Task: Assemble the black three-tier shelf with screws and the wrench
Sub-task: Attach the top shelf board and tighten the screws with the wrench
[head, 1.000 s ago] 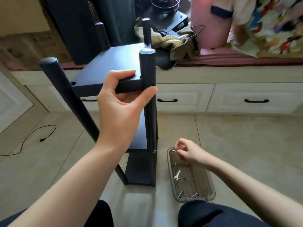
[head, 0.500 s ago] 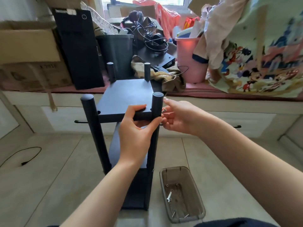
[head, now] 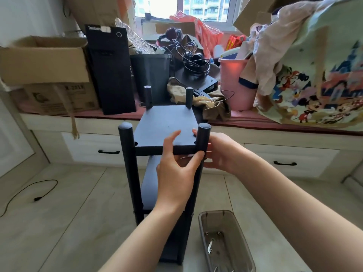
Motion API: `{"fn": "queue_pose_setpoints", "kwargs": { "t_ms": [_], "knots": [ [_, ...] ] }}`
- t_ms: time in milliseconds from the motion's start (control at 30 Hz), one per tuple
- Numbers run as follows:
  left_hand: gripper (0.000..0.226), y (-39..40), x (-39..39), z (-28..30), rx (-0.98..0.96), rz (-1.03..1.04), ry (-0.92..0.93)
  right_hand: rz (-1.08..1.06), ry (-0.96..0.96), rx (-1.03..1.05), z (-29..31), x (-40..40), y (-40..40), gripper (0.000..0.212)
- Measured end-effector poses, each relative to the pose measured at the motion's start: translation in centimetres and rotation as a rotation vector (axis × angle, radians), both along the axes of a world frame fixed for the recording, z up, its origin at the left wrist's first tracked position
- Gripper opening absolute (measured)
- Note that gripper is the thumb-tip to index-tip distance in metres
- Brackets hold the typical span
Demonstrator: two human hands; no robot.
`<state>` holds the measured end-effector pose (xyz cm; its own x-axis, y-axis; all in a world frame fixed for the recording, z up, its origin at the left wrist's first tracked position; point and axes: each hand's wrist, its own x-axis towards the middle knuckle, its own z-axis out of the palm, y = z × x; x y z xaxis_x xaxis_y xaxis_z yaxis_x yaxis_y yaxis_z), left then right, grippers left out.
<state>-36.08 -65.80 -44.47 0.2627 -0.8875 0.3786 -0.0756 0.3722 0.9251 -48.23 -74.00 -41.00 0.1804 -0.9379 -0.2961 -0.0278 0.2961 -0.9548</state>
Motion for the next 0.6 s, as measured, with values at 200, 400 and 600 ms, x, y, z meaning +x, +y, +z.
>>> {"fn": "queue_pose_setpoints", "kwargs": {
  "t_ms": [200,400,600],
  "knots": [
    [0.036,1.5,2.3,0.4,0.105,0.185,0.441,0.015,-0.038,0.005,-0.4,0.1,-0.3,0.048],
    [0.021,1.0,3.5,1.5,0.216,0.076,0.876,0.046,-0.036,-0.02,-0.5,0.2,-0.4,0.046],
    [0.035,-0.5,3.5,1.7,0.243,-0.147,0.981,0.038,-0.047,-0.029,-0.6,0.3,-0.3,0.045]
  ]
}}
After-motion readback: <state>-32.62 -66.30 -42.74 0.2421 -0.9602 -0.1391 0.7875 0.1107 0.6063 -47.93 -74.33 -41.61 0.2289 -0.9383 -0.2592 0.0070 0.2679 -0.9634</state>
